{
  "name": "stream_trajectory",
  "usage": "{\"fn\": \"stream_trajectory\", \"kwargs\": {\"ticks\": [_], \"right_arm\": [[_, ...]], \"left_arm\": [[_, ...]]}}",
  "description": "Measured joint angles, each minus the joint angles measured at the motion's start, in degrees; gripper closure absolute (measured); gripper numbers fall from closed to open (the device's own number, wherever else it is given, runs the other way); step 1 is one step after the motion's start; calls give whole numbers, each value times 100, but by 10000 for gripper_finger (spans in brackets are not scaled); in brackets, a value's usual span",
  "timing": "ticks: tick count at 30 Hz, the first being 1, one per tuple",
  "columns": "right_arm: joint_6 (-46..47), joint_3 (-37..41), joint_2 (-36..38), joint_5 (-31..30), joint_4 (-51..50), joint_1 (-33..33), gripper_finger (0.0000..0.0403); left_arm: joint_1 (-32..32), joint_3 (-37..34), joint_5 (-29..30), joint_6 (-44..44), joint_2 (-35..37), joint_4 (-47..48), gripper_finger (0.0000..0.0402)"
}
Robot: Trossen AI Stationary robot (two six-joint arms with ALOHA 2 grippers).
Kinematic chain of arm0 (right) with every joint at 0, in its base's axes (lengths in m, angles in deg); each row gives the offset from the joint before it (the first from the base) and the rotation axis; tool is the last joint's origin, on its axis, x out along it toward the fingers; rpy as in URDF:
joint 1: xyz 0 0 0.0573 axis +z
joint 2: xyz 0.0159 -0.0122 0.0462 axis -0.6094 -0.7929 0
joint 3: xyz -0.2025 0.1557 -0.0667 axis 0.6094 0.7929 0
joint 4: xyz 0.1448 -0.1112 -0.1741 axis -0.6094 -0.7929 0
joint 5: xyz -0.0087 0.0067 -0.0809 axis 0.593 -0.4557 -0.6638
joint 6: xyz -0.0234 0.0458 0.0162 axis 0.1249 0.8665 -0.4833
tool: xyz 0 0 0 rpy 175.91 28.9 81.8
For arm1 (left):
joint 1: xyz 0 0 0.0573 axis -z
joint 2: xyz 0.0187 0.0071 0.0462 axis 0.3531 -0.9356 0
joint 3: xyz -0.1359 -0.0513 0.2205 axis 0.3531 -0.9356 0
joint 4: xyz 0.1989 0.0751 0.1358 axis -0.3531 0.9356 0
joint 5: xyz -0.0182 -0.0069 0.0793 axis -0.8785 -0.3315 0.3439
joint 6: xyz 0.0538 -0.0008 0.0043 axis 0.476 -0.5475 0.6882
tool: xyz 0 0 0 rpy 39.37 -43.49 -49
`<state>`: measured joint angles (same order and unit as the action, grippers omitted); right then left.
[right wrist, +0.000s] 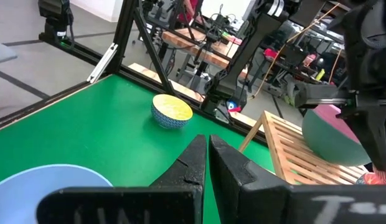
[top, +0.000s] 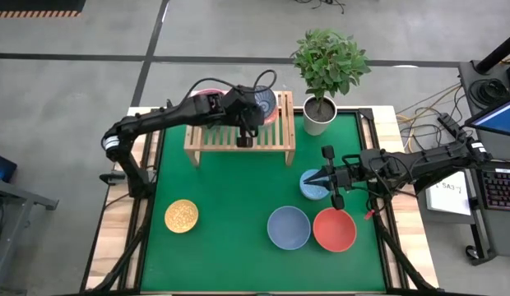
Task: Place and stack bowls onto a shelf
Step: Stack the small blue pattern bowl on the small orange bowl
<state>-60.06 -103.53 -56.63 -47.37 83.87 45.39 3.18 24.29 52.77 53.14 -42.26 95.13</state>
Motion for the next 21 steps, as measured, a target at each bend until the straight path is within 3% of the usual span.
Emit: {"fn": "stream_trajectory", "kwargs": {"ticks": [12,21], "right_arm": [[-11,0,0,-4,0,0,394],[-12,0,0,-7,0,-1,394]], "left_arm": [[-85,2,8,-26,-205,24,386],[-99,2,17,-74,-174,2,331]]}}
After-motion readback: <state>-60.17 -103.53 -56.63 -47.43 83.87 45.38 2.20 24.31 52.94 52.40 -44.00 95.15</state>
